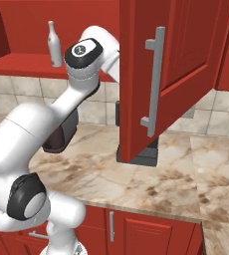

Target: Open the cabinet directly in front. Then move the liquor and the mug to the dining counter with the jar on it.

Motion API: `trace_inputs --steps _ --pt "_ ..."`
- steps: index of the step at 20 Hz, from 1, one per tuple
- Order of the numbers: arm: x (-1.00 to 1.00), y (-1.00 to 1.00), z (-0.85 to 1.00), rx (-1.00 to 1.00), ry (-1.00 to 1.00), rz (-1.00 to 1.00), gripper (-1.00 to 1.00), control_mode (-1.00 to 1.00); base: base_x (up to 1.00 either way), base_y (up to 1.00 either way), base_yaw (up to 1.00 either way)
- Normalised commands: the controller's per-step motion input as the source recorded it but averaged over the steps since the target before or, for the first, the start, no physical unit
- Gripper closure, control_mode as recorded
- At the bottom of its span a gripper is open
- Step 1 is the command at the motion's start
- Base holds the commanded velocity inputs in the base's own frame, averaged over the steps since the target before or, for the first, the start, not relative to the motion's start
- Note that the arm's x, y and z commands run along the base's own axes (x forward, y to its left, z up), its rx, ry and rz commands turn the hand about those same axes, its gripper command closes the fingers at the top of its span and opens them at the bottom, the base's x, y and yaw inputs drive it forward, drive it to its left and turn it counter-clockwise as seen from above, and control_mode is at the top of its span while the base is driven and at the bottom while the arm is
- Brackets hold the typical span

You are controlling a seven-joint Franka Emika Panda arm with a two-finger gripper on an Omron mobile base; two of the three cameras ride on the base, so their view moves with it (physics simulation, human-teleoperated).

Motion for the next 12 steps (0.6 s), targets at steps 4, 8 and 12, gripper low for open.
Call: trace_inputs --steps 4,8,12 --pt "0.12 0.00 0.00 0.00 0.08 0.00 -1.00 -1.00 0.00 0.00 0.00" --pt "0.03 0.00 0.00 -0.01 0.05 0.00 -1.00 -1.00 0.00 0.00 0.00" --pt "0.22 -0.01 0.00 0.00 0.07 0.00 -1.00 -1.00 0.00 0.00 0.00"
